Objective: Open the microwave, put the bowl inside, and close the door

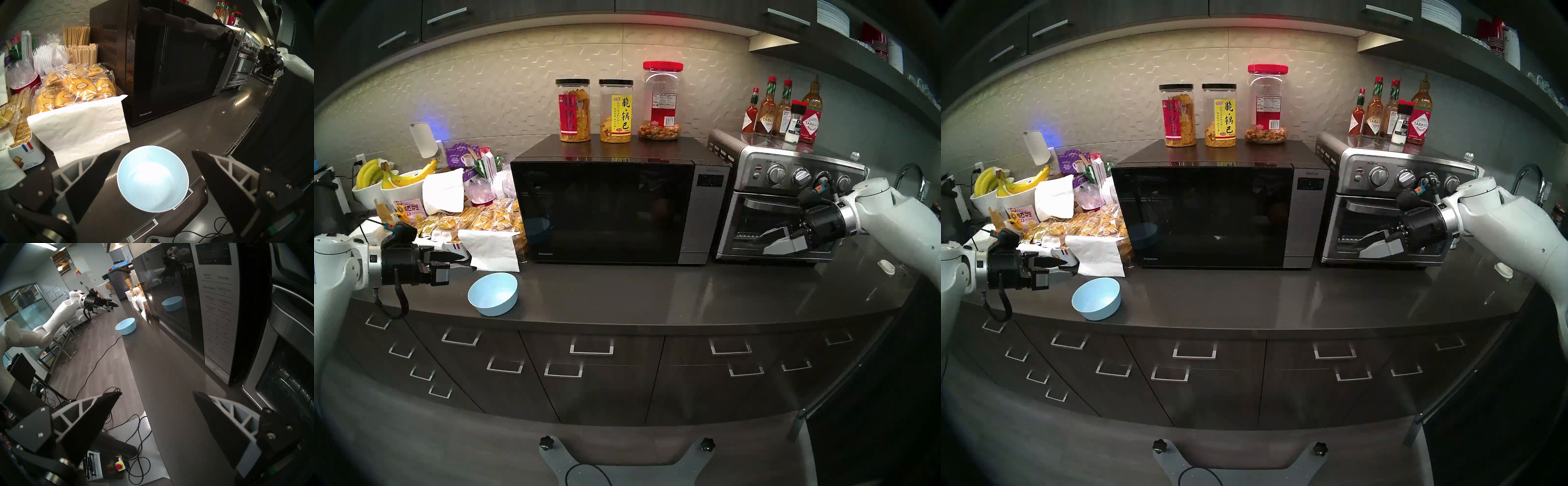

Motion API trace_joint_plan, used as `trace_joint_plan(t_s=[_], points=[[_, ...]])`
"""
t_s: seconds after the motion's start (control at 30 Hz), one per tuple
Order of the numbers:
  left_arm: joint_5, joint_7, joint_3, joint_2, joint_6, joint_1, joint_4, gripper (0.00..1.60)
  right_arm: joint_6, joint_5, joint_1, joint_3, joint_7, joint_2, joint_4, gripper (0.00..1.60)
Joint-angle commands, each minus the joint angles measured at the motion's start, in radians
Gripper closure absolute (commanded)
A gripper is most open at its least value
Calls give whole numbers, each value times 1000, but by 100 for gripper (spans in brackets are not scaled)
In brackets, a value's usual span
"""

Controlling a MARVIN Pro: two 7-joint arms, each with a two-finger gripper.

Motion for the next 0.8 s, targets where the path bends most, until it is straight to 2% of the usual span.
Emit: trace_joint_plan(t_s=[0.0,0.33,0.57,0.6,0.63,0.67,0.77], points=[[-1,3,-17,5,0,-8,-6,0,19,5,24,16,-9,3,-22,0],[0,2,-16,5,0,-9,-5,0,75,-9,45,24,-51,16,-137,0],[0,2,-17,5,0,-10,-6,0,120,-20,47,32,-144,27,-209,0],[0,2,-17,4,0,-10,-6,0,123,-16,44,33,-153,27,-216,40],[0,2,-17,4,0,-10,-6,0,128,-14,42,34,-165,27,-224,68],[0,2,-17,4,0,-10,-6,0,133,-13,40,35,-179,28,-232,87],[1,2,-17,4,0,-10,-6,0,143,-4,34,40,-223,31,-259,92]])
